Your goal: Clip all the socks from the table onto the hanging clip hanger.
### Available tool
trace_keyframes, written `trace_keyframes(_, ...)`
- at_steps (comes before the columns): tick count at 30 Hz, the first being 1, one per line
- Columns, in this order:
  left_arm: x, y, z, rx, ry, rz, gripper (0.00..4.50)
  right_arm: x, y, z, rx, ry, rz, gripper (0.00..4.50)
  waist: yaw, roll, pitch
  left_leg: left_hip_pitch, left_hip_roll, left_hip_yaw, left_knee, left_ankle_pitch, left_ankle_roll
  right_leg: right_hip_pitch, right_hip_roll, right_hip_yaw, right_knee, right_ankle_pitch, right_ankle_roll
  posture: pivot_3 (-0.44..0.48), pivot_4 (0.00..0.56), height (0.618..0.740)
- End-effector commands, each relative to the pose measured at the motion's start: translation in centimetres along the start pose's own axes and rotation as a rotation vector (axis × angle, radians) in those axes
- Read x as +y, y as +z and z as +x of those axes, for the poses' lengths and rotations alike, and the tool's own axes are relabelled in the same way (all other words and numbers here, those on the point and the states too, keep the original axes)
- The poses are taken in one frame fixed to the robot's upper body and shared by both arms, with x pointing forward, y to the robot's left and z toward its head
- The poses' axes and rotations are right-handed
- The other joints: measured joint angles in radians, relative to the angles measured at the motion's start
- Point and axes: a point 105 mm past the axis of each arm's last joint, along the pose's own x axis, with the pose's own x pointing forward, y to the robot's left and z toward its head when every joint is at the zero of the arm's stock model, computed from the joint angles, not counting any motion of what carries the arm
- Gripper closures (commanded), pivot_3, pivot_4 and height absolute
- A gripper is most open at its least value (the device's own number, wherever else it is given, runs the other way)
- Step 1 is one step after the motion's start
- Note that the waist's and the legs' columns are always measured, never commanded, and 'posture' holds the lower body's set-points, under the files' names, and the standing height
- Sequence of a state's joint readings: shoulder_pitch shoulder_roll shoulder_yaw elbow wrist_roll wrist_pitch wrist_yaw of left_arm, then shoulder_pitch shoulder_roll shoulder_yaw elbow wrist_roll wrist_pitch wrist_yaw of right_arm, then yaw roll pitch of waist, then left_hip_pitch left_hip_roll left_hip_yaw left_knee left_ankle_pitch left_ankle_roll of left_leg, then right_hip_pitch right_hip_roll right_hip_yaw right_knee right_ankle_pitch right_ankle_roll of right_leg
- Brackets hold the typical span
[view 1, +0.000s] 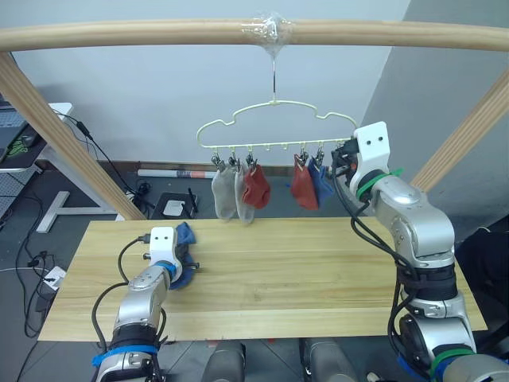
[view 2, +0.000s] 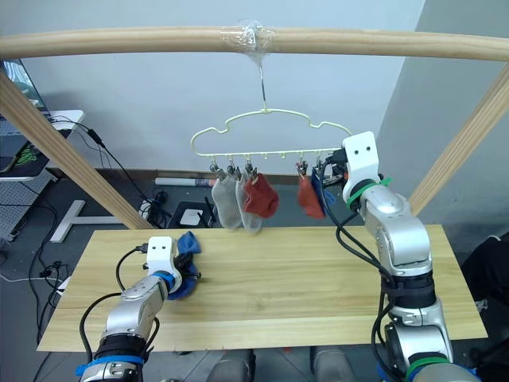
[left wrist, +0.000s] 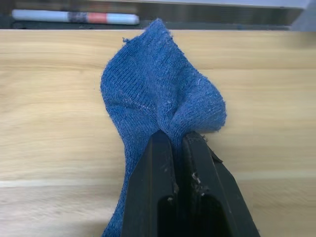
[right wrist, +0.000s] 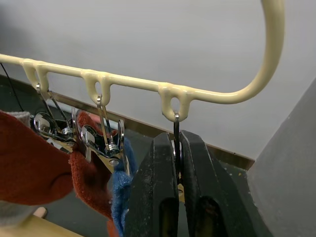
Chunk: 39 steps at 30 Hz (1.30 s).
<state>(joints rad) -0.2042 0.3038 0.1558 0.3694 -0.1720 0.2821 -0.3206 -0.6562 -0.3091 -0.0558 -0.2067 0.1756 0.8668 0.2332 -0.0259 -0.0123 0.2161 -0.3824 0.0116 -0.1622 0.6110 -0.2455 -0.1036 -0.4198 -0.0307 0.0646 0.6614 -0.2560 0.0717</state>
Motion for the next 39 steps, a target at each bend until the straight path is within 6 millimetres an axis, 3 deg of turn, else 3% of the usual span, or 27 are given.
trace_keyframes(1, -5.0, 4.9, -0.7, -0.207, -0.218, 0.071, 4.49, -1.3, 0.2, -0.2, 0.028, -0.004, 0.081, 4.50, 0.004, -0.001, 0.001, 0.000, 0.000, 0.000, 0.000, 0.000, 0.000, 0.000, -0.001, 0.000, 0.000, 0.000, 0.000, 0.075, 0.225, 0.740)
trace_keyframes(3, -6.6, 5.7, -1.2, -0.237, -0.290, 0.119, 4.49, -1.4, 0.2, -0.2, 0.046, 0.004, 0.123, 4.50, 0.005, -0.001, 0.001, -0.001, -0.001, 0.000, 0.000, 0.000, 0.000, 0.000, -0.001, 0.000, -0.001, 0.000, 0.000, 0.075, 0.225, 0.740)
trace_keyframes(5, -11.5, 8.1, -3.4, -0.344, -0.519, 0.277, 4.49, -1.6, 0.5, -0.2, 0.098, 0.039, 0.230, 4.50, 0.000, 0.000, 0.002, -0.001, 0.000, 0.000, 0.000, 0.000, 0.000, 0.000, -0.001, 0.000, 0.000, 0.000, 0.000, 0.075, 0.225, 0.740)
trace_keyframes(10, -17.8, 10.1, -7.4, -0.499, -0.837, 0.517, 4.49, -1.6, 1.2, -0.5, 0.213, 0.112, 0.386, 4.50, 0.003, 0.001, 0.003, -0.001, -0.001, 0.000, 0.000, 0.000, 0.000, 0.000, -0.001, 0.000, -0.001, 0.000, 0.000, 0.070, 0.216, 0.740)
trace_keyframes(12, -19.3, 10.4, -7.4, -0.547, -0.871, 0.603, 4.49, -1.1, 1.3, -0.6, 0.265, 0.147, 0.475, 4.50, 0.003, 0.001, 0.003, -0.001, -0.001, 0.000, 0.000, 0.000, 0.000, 0.000, -0.001, 0.000, -0.001, 0.000, -0.001, 0.070, 0.216, 0.740)
trace_keyframes(16, -21.4, 11.5, -6.3, -0.586, -0.903, 0.605, 4.49, -0.2, 1.7, -0.7, 0.308, 0.181, 0.567, 4.50, 0.001, 0.002, 0.003, -0.001, -0.001, 0.001, 0.000, 0.000, 0.000, 0.000, -0.001, 0.000, 0.000, 0.000, -0.001, 0.062, 0.202, 0.740)
trace_keyframes(21, -23.2, 12.5, -4.9, -0.619, -0.890, 0.604, 4.49, -0.2, 2.1, -0.8, 0.300, 0.180, 0.575, 4.50, 0.001, 0.002, 0.003, -0.002, -0.001, 0.001, 0.000, 0.000, 0.001, 0.000, -0.001, 0.000, -0.001, 0.000, 0.000, 0.053, 0.202, 0.740)
trace_keyframes(27, -23.9, 13.6, -4.0, -0.660, -0.852, 0.596, 4.49, -0.4, 2.2, -0.9, 0.297, 0.177, 0.570, 4.50, -0.002, 0.002, 0.003, -0.002, -0.001, 0.001, 0.000, 0.000, 0.001, -0.001, -0.001, 0.000, 0.000, 0.000, 0.000, 0.047, 0.203, 0.740)
trace_keyframes(39, -23.3, 14.9, -2.3, -0.671, -0.766, 0.622, 4.49, -0.1, 2.1, -0.9, 0.297, 0.188, 0.591, 4.50, -0.003, 0.002, 0.003, -0.002, -0.002, 0.000, 0.000, 0.000, 0.001, -0.001, -0.001, 0.000, 0.000, 0.000, 0.000, 0.039, 0.204, 0.740)
